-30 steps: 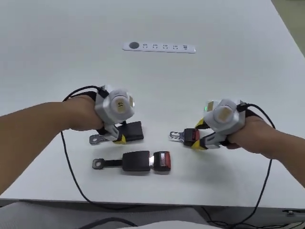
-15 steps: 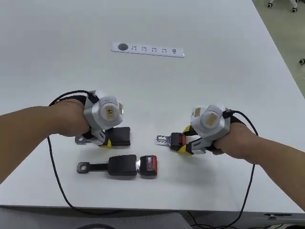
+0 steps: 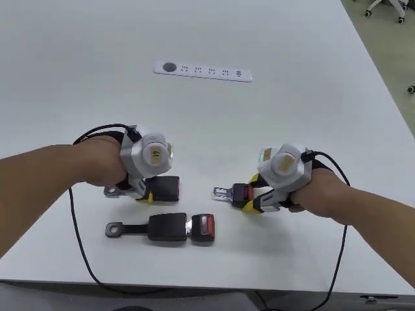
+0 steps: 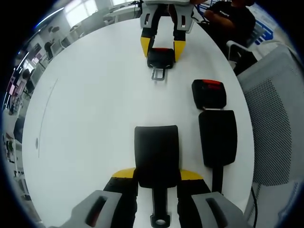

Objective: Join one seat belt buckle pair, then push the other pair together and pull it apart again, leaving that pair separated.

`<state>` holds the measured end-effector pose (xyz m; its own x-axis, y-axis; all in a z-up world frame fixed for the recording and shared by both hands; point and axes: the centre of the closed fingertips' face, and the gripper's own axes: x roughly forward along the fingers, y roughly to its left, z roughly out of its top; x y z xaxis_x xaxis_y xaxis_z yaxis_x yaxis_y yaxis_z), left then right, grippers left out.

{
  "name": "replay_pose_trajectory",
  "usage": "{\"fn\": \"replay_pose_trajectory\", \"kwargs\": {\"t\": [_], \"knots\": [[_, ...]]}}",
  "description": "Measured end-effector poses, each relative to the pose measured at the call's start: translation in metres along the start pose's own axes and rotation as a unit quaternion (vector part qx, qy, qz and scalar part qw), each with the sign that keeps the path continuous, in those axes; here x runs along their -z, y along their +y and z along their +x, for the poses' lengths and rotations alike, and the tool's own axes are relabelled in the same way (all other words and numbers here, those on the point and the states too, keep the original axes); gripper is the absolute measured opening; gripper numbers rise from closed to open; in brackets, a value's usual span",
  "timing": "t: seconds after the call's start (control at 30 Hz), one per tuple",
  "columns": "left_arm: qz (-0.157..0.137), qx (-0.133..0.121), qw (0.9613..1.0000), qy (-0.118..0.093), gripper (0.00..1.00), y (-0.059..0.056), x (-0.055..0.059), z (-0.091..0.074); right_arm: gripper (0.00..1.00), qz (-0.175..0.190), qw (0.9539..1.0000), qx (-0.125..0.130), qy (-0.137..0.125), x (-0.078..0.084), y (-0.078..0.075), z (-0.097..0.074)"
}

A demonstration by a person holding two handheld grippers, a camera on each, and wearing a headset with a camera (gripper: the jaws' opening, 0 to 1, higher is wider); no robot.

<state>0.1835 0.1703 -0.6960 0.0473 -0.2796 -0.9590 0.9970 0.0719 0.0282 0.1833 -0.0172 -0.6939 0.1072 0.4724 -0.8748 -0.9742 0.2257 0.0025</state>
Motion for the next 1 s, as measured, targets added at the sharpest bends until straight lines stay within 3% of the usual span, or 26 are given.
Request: {"fn": "replay_pose_trajectory", "kwargs": {"t": [1.0], "knots": [[-0.004,-0.002,1.0000,0.002,0.32,0.002,0.002,0.001,0.33,-0.024,0.9995,-0.012,-0.014,-0.043,0.021,0.023]]}}
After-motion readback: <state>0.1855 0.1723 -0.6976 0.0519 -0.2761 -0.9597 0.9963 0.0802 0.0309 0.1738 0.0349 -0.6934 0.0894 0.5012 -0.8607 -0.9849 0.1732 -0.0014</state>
